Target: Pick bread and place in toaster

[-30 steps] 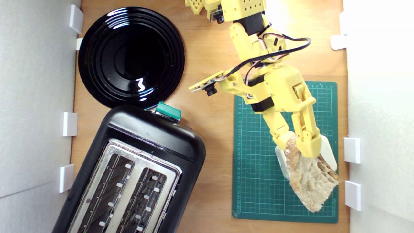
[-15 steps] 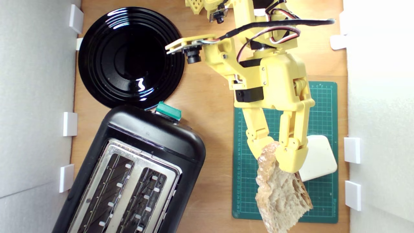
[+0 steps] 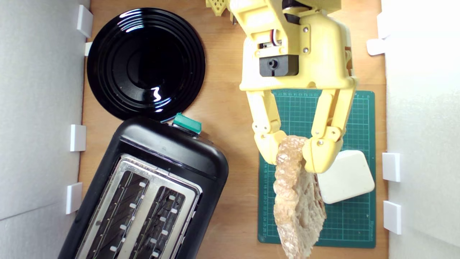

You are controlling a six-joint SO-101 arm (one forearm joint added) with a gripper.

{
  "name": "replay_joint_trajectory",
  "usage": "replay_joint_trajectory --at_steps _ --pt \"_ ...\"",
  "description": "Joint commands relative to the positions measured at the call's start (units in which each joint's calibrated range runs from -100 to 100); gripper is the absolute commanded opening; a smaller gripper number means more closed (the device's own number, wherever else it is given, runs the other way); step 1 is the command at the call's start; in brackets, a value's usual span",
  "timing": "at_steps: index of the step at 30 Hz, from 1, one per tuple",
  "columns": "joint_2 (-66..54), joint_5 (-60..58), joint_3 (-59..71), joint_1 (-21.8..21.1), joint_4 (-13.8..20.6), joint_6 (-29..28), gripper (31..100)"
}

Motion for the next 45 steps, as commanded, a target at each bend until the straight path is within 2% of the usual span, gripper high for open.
replay_joint_trajectory --at_steps 1,8,14,20,24,28,36,45 --pt "-3.57 3.15 -6.08 2.63 0.56 4.16 54.7" --pt "-3.65 11.51 -10.89 7.54 0.56 13.26 54.7" --pt "-3.65 12.11 -11.52 13.91 0.56 21.84 54.7" --pt "-3.65 12.02 -11.52 18.42 0.56 26.29 54.7" --pt "-3.65 11.76 -11.7 21.81 0.65 27.6 54.7" --pt "-2.74 11.68 -15.7 23.58 0.65 27.28 54.7" --pt "-2.65 11.51 -15.88 26.0 0.65 27.07 54.7" --pt "0.26 8.18 -15.79 30.91 0.65 26.81 54.7"
